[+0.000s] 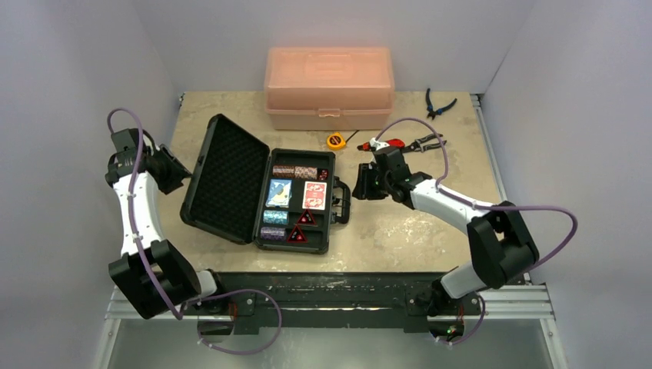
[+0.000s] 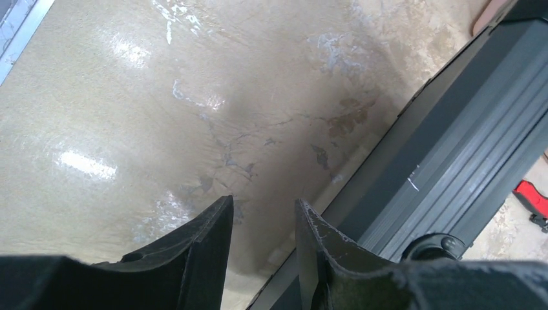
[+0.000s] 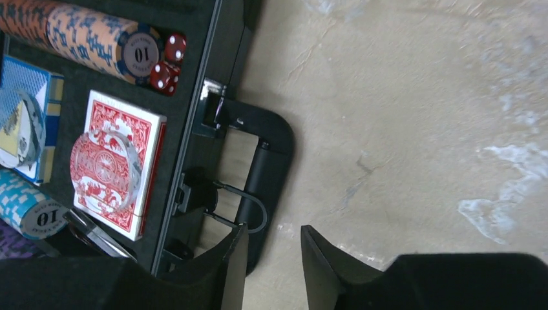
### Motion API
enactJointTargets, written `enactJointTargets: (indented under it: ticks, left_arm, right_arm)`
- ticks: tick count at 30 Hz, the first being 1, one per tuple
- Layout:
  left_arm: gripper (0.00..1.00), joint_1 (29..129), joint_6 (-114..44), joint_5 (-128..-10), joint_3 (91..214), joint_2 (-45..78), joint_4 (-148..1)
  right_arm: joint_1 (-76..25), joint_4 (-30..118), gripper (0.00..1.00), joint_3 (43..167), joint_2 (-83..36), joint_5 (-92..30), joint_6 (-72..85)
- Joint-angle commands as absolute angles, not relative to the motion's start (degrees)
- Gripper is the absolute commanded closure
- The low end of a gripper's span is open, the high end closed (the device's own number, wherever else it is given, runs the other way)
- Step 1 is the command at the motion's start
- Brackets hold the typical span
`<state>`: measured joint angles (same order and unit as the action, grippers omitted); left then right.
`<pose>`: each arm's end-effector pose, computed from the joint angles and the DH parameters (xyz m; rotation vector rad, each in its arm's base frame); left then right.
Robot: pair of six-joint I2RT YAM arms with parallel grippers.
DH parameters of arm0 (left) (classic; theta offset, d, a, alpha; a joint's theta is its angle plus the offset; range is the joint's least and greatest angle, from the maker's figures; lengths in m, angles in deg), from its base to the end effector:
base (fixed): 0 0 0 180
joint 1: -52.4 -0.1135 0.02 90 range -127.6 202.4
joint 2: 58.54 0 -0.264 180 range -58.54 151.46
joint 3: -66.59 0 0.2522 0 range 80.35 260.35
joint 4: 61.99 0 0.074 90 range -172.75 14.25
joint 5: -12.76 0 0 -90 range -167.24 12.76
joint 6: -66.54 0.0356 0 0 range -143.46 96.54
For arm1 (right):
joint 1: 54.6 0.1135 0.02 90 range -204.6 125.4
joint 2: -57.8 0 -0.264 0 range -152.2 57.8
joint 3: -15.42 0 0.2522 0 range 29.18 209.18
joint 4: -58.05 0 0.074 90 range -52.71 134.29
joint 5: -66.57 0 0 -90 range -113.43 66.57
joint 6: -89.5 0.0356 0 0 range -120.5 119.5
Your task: Pack up texas hold em set
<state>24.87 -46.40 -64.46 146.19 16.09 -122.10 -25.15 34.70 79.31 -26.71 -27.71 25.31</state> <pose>0.2372 0.1148 0.3007 -0.9921 2.3124 -0.2498 0.2683 0.1545 0.2114 -0.1146 2.4030 0.5535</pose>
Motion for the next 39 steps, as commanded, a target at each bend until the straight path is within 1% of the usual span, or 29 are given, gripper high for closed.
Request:
enactJointTargets:
  ticks: [1, 4, 7, 11, 12, 14, 19, 20, 27, 33, 39]
  left_arm:
    - [0.60, 26.58, -44.39, -61.59, 145.56, 13.62, -121.62]
    - [0.60, 27.82, -44.27, -62.13, 145.69, 13.59, -121.99]
    - [0.60, 29.55, -43.80, -63.60, 145.98, 13.25, -122.62]
    - [0.61, 31.76, -43.59, -64.00, 146.13, 12.84, -122.85]
    - [0.61, 32.08, -43.59, -63.83, 146.17, 12.78, -122.88]
    - [0.61, 32.75, -43.44, -63.46, 146.18, 12.64, -122.93]
    - [0.60, 34.55, -43.23, -62.37, 146.13, 12.79, -122.73]
    - [0.61, 34.80, -43.21, -62.09, 146.16, 12.78, -122.75]
    - [0.60, 38.43, -42.54, -62.40, 146.26, 12.50, -122.92]
    - [0.60, 40.87, -42.23, -61.83, 146.27, 12.64, -122.79]
    - [0.61, 43.08, -42.00, -61.52, 146.28, 12.95, -123.12]
  right_arm:
    - [-25.16, 37.02, 0.66, 81.24, -28.70, -36.98, 23.48]
    - [-25.18, 38.47, 0.76, 80.84, -28.61, -39.87, 22.76]
    - [-25.14, 41.72, 0.83, 79.65, -27.04, -45.55, 22.40]
    - [-24.04, 43.13, 0.94, 80.69, -24.71, -48.59, 21.63]
    - [-23.47, 42.91, 0.94, 81.52, -24.36, -49.14, 21.57]
    - [-21.39, 42.23, 0.91, 84.10, -24.23, -49.40, 21.73]
    - [-14.45, 37.14, 0.86, 94.63, -28.27, -44.00, 21.08]
    - [-13.87, 36.77, 0.86, 95.99, -29.31, -43.70, 21.42]
    - [-9.49, 34.84, 0.97, 104.02, -36.73, -43.82, 21.48]
    - [-5.43, 33.26, 0.98, 111.16, -41.52, -44.18, 21.22]
    - [-2.90, 28.31, 1.00, 122.50, -47.20, -43.12, 20.69]
